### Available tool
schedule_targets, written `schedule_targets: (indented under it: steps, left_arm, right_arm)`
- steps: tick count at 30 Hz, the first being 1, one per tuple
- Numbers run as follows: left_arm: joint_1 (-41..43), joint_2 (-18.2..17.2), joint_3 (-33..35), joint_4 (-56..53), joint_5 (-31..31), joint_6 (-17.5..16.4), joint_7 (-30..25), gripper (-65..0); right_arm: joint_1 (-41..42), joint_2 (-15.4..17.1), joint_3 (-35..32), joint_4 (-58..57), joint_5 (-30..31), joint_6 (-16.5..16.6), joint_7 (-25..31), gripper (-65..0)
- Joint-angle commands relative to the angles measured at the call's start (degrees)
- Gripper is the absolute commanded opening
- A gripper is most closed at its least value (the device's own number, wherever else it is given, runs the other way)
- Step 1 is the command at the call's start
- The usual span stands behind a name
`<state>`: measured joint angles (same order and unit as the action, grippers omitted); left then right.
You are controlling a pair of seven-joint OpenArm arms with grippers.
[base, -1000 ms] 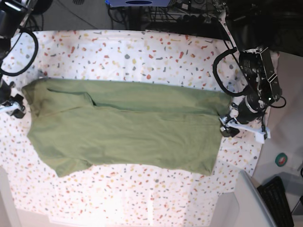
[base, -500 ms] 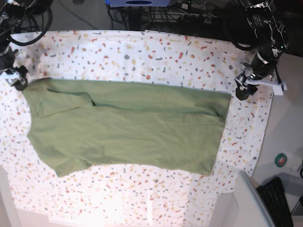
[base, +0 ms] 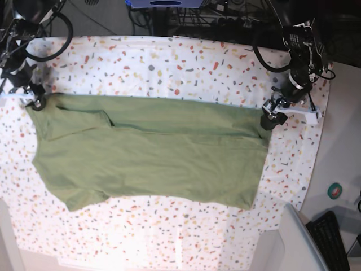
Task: Layout the t-shirt on the table in an organized manner, then fold the t-shirt properly
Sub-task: 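Lift the shirt edge with both grippers and fold it over the shirt, then drag the folded shirt edge with both grippers away from the cloth center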
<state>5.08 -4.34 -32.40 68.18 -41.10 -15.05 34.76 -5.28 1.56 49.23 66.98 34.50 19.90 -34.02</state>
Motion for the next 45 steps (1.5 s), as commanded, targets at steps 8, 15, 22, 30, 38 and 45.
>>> schedule_targets:
  steps: [8, 15, 22, 30, 38, 45]
  left_arm:
    - [-1.61, -0.28, 5.55, -6.78, -0.35, -0.12, -5.62, -23.9]
    - [-2.93, -1.51, 5.55, -10.29, -0.35, -0.12, -5.36, -65.0]
    - [0.06, -2.56, 5.28, -6.25, -0.52, 0.06, -2.46, -65.0]
    - [11.67, -2.65, 5.19, 10.72, -0.52, 0.15, 3.08, -65.0]
    - [19.31, -2.39, 5.19, 15.99, -0.52, 0.15, 2.91, -65.0]
    - [19.31, -2.3, 5.19, 15.91, -0.44, 0.15, 2.99, -65.0]
  right_arm:
    - [2.69, 4.02, -0.31, -7.77, 0.88, 0.8, 1.19, -32.7]
    - [4.44, 7.01, -0.31, -13.93, 0.62, 10.3, 0.92, -54.6]
    - [3.21, 8.42, -0.31, -13.66, 0.62, 10.91, -1.36, -65.0]
    - [-5.75, 8.24, -0.05, -0.12, 0.97, 10.91, -5.23, -65.0]
    - [-11.82, 8.24, 0.13, 3.22, 0.97, 10.91, -5.23, -65.0]
    - [-12.96, 6.74, 0.22, 3.31, 0.88, 10.91, -5.23, -65.0]
